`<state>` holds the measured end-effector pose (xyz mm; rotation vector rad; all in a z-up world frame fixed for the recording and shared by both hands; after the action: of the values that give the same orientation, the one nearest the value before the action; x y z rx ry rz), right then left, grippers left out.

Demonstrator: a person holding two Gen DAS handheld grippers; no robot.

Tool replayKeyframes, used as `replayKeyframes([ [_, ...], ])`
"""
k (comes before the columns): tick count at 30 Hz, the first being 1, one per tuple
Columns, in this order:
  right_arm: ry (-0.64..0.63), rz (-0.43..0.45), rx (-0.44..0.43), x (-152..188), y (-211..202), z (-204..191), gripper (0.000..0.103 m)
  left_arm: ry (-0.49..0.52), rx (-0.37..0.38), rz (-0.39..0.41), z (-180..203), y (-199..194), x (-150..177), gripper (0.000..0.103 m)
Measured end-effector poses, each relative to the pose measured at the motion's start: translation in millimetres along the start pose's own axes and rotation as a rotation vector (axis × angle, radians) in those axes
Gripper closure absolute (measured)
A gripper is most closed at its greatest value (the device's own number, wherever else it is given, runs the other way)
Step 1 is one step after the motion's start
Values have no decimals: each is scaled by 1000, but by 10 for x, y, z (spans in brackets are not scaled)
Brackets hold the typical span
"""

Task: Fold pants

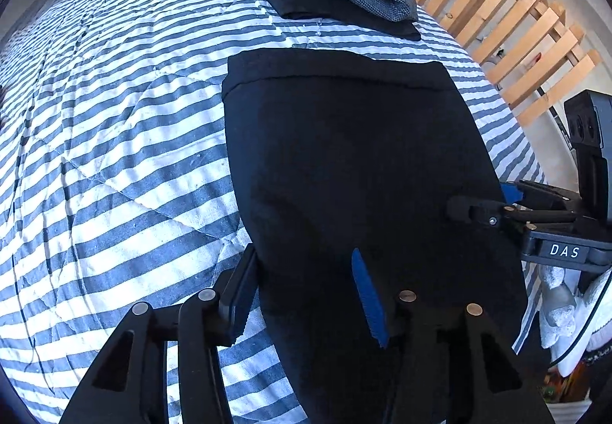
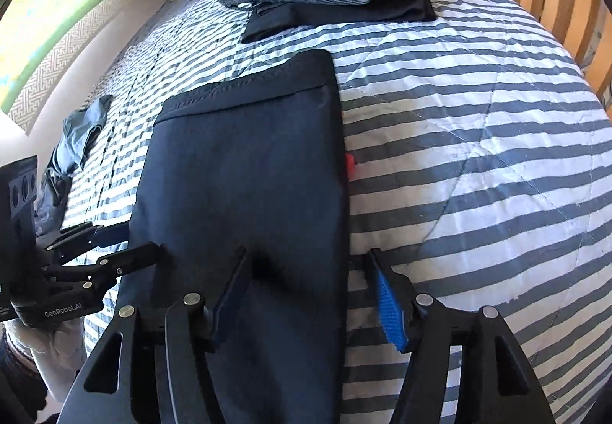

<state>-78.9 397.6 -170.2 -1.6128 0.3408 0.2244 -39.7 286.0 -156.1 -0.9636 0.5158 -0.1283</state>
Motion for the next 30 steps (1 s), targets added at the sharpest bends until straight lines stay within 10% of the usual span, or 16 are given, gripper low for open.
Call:
replayKeyframes([
  [13,-9,-1,-19,-13,-80,-62,84,-20,51,72,-9,-92,-88,95],
  [30,-6,162,14,-166,-827,-181,94,84,90,160,476,-751,-571,97],
])
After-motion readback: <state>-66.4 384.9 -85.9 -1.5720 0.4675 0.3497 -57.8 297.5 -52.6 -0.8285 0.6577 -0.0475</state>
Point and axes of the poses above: each gripper's, at about its wrist camera, not at the fingertips, and y roughly the way its jaws point, z to its right, x to its underside, the point moved 6 cm from there along y, roughly the way its jaws point, and after that the axes turned 14 degrees about x, right-handed, at the moved point
